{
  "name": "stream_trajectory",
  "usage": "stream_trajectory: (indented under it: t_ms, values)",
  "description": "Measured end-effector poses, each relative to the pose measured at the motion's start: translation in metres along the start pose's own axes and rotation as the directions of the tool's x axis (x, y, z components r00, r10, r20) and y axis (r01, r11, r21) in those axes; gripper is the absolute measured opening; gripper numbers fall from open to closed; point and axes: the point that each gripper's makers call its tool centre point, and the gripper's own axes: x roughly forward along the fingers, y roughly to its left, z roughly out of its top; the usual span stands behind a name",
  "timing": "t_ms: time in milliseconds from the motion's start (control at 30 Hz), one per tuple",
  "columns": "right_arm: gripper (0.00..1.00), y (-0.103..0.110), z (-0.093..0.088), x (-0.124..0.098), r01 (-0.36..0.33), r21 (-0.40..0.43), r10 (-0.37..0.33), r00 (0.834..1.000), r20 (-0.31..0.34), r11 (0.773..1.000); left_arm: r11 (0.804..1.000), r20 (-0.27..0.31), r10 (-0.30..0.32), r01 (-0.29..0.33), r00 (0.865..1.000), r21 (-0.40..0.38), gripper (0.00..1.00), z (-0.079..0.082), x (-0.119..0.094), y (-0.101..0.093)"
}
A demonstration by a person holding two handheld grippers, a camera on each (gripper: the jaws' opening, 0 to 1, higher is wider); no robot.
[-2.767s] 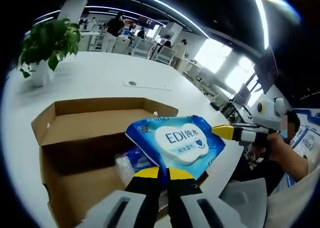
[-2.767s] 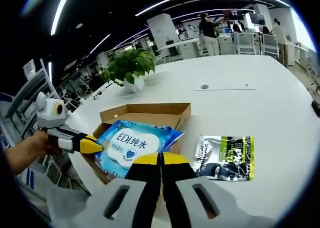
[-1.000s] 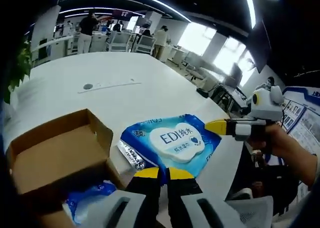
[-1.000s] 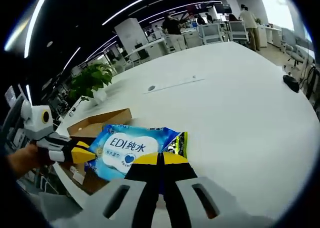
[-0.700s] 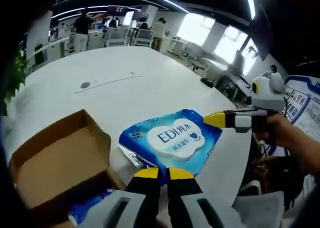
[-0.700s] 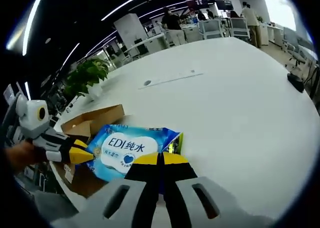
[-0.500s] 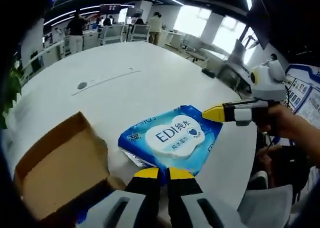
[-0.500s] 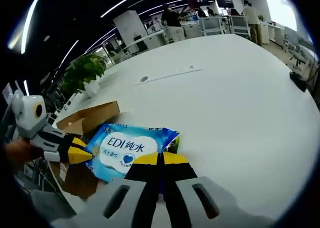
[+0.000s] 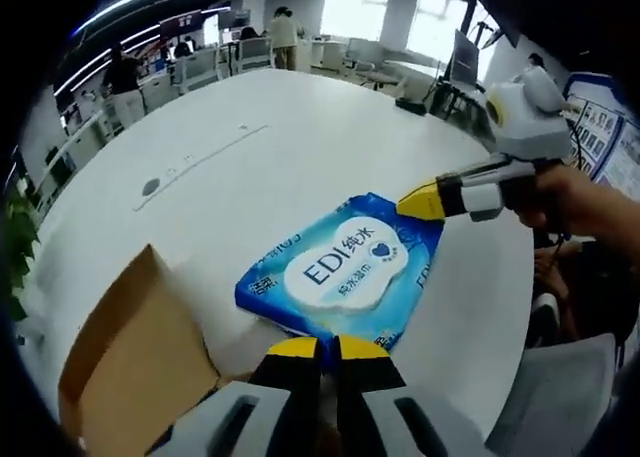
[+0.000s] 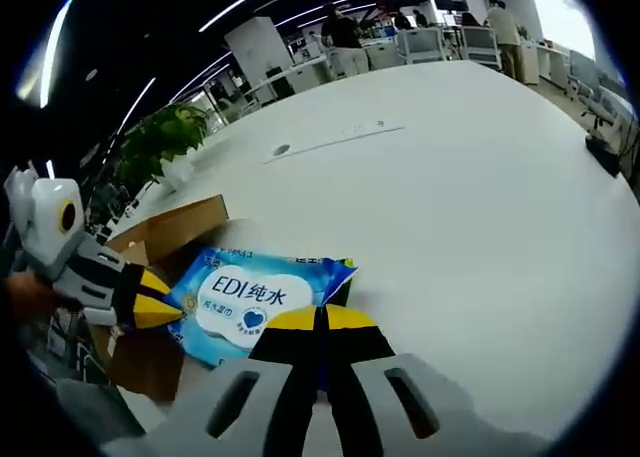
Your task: Operate the shoe box by opening the lid, removing the specified soft item, and placing it in the target area until the item is outside and the box remains undamaged.
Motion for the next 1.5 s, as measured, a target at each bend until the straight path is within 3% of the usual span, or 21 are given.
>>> stream_trajectory:
  t_ms: [367, 800, 1100, 1333, 1500]
  values:
    - [0.0, 0.001, 0.01, 0.005, -0.005, -0.013, 0.006, 0.999, 0.046, 1.0, 0.999, -0.007, 0.019, -0.019, 1.0, 0.035, 0.03, 0.0, 0.0, 0.004]
    - [0.0, -0.006, 0.01, 0.012, 0.01, -0.01, -0.01, 0.998, 0.069, 1.0, 0.996, -0.041, 0.027, -0.023, 0.999, 0.082, 0.05, -0.007, 0.007, 0.001]
    - [0.0, -0.01, 0.008, 0.01, 0.032, -0.024, -0.03, 0.995, 0.096, 0.999, 0.993, -0.049, 0.029, -0.023, 0.998, 0.118, 0.11, -0.011, 0.0, -0.003]
    - [0.0, -0.009, 0.009, 0.009, 0.035, -0.028, -0.031, 0.994, 0.106, 0.999, 0.994, -0.015, 0.023, -0.021, 1.0, 0.107, 0.18, -0.01, -0.017, -0.007]
    - [0.0, -0.004, 0.008, 0.005, 0.034, -0.025, -0.031, 0.993, 0.11, 0.999, 0.998, 0.061, 0.001, -0.005, 0.998, 0.063, 0.2, -0.003, -0.033, -0.013]
